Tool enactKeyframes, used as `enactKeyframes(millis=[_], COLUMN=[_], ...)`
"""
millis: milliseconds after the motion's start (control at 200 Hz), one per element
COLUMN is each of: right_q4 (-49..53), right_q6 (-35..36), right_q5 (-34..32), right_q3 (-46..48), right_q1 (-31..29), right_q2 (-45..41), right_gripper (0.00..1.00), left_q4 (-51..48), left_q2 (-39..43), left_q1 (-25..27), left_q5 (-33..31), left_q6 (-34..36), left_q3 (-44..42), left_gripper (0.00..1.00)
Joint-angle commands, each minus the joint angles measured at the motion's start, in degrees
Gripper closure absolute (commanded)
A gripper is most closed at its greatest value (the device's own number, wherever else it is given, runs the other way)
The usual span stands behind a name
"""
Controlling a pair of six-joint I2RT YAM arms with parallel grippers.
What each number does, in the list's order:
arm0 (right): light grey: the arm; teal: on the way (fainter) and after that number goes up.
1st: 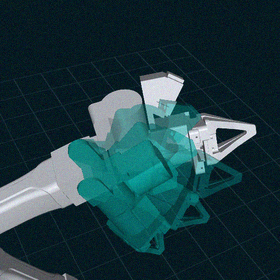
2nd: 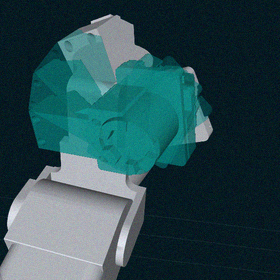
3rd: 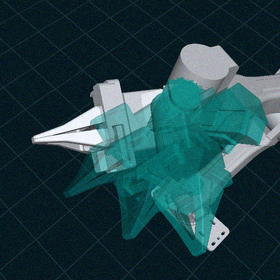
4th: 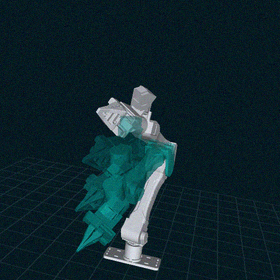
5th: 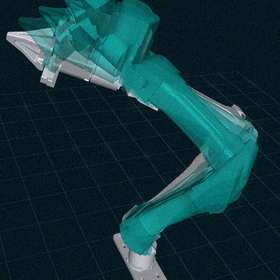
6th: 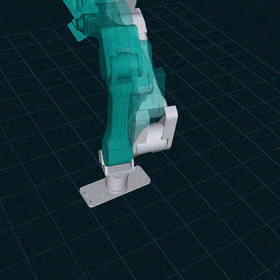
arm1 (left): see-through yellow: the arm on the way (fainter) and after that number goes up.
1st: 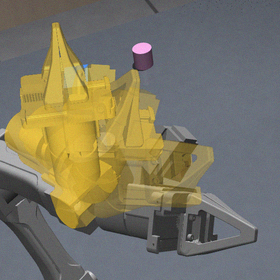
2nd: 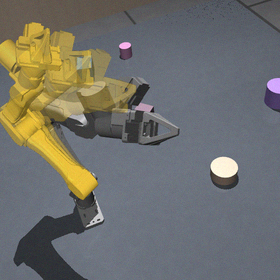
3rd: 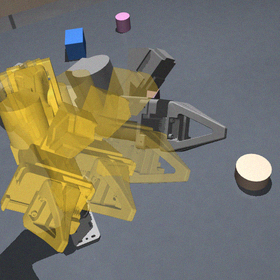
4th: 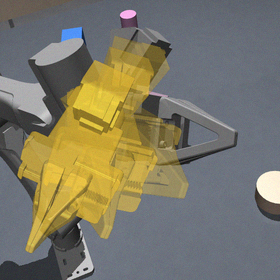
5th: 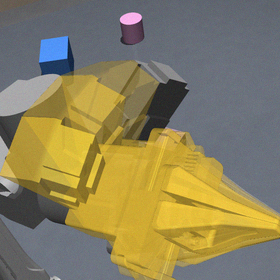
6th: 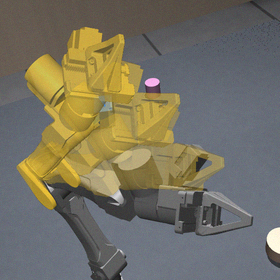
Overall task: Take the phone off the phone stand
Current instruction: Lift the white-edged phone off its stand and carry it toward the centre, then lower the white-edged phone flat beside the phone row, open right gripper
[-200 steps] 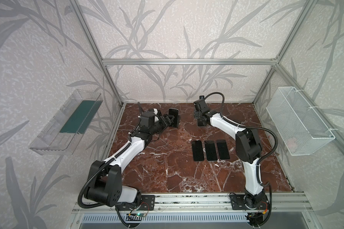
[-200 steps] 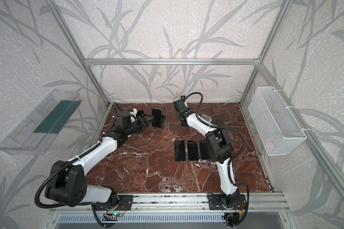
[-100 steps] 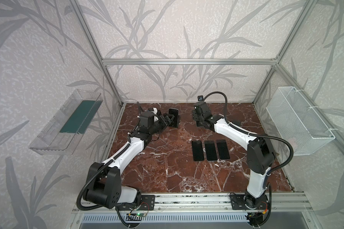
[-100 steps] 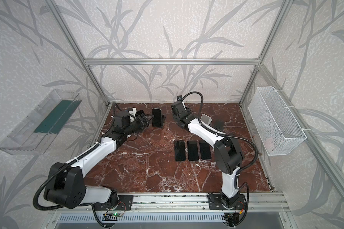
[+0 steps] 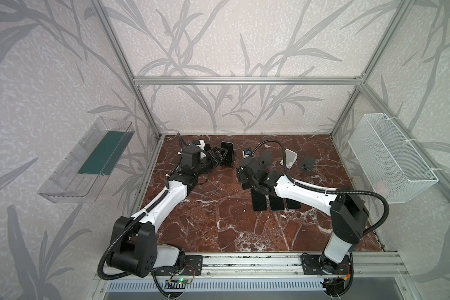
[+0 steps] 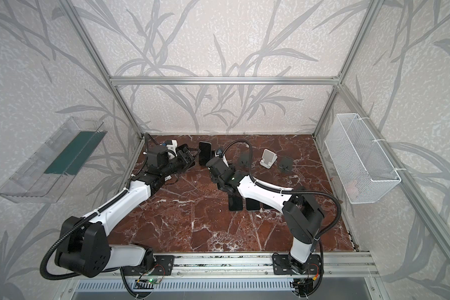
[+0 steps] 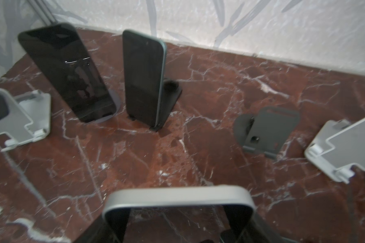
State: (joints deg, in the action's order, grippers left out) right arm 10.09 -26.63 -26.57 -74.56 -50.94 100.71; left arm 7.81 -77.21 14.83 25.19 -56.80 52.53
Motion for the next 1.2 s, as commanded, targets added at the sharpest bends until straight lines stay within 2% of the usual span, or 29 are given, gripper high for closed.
enactKeyframes(millis=[0,415,1195], right_q4=[0.9,6.3,2.8], right_q6=[-7.2,-16.5,-17.0], right_q5=[2.2,4.6,5.0], right_q3=[-0.3,0.1,3.0], right_q1=[-2.0,-6.2,-5.4], right_q2=[-0.6,4.8,10.0], right_gripper=[0.40,0.40,0.37], left_q4=[1.4,1.6,2.4], left_q2=[1.9,2.5,2.3], left_q1=[-0.2,-0.1,-0.1], left_q5=[0.4,0.5,0.7], left_q6=[-0.6,-1.0,-1.6], left_q3=[0.6,0.3,0.0], left_gripper=[0.17,0.17,0.17])
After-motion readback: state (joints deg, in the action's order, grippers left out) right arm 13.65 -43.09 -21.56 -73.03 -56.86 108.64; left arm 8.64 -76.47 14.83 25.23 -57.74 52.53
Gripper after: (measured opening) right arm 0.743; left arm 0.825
